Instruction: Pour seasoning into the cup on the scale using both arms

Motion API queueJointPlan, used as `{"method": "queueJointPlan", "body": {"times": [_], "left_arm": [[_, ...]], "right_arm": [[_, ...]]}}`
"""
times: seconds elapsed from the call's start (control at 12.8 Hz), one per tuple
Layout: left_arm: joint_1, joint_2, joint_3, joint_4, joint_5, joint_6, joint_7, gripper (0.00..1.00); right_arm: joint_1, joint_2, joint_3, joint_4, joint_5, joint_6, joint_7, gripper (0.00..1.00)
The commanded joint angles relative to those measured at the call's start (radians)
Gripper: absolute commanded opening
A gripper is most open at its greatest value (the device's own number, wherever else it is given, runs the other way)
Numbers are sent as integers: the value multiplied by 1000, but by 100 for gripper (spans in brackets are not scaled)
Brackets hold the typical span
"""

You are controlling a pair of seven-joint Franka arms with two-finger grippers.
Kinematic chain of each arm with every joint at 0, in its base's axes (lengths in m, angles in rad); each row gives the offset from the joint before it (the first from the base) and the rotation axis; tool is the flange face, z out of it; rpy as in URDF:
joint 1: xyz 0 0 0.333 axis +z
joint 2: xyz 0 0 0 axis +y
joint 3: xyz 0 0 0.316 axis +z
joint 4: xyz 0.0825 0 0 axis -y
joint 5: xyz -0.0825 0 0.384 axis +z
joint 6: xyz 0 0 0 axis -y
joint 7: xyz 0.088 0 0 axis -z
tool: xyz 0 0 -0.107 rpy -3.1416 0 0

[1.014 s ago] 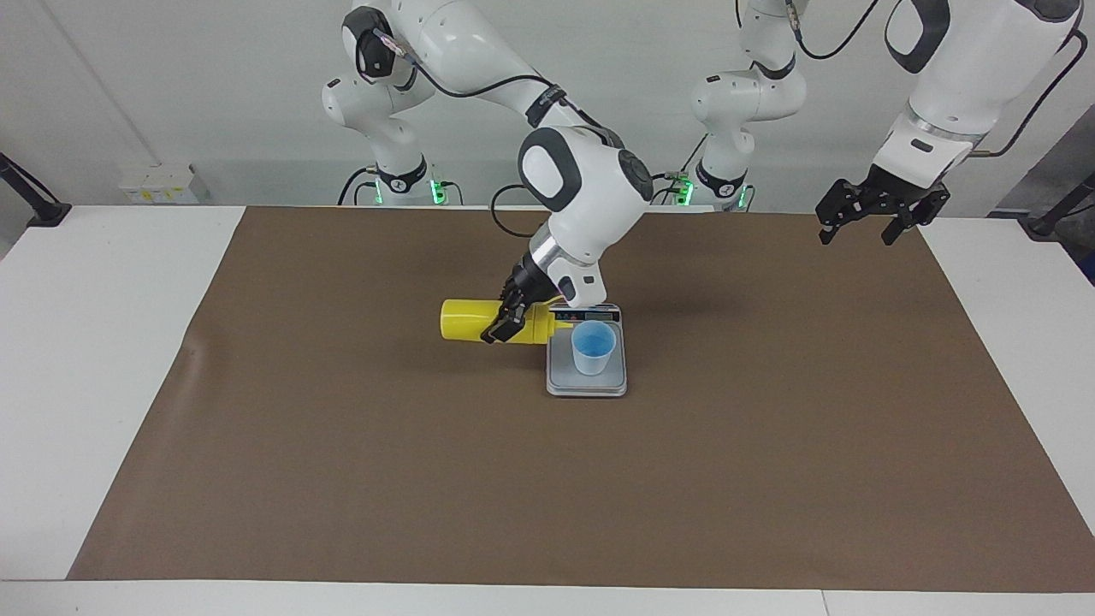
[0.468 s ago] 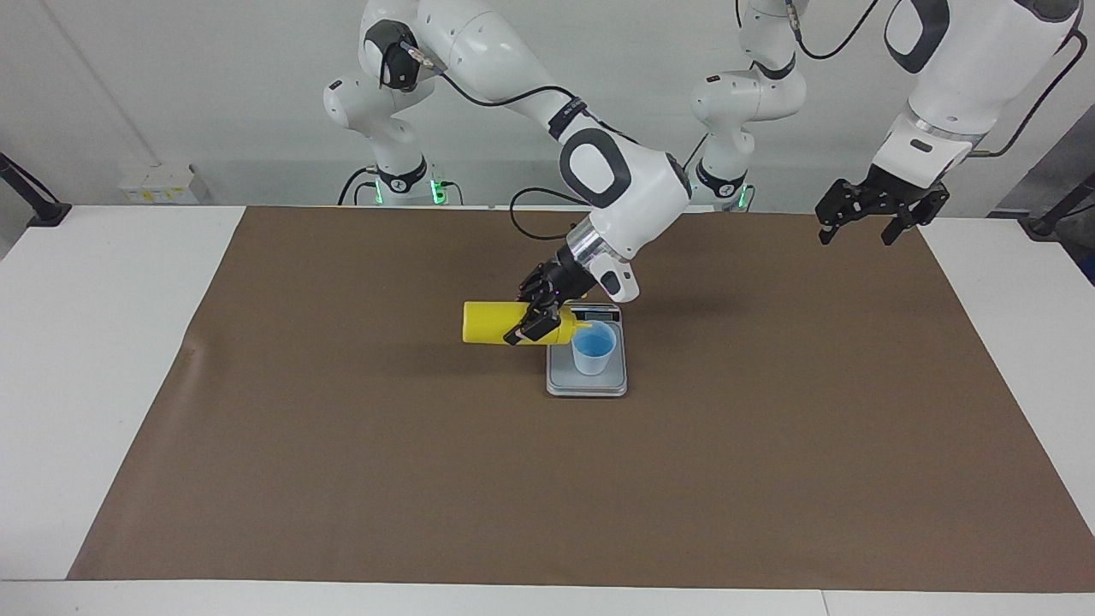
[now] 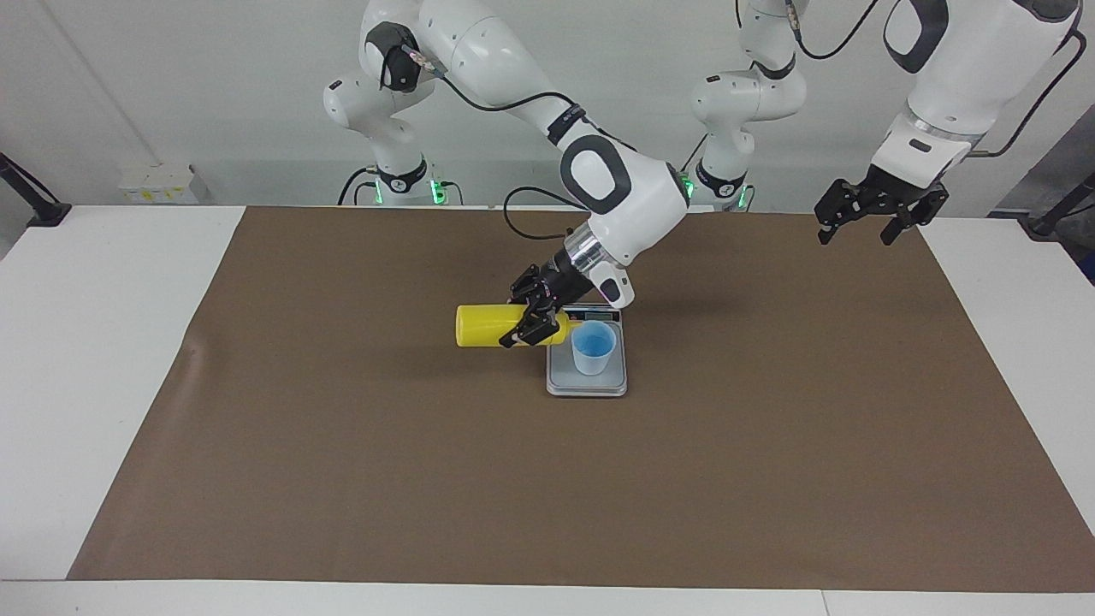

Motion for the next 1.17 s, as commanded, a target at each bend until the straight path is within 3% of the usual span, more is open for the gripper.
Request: {"method": "queueJointPlan", "body": {"times": [0.0,0.47,1.09], "left_arm": [[1,-12,-1,-4,-1,-18,7,100],[-1,-12,-1,-4,-2,-18,7,100],[-2,-12,-1,-4,-1,-16,7,100]], "right_arm": [[-4,-6,15,-1,-52,-46,-26,0],[10,57,17,8,-55,-23,0,0],[10,62,20,19,-48,-18,4,0]]}}
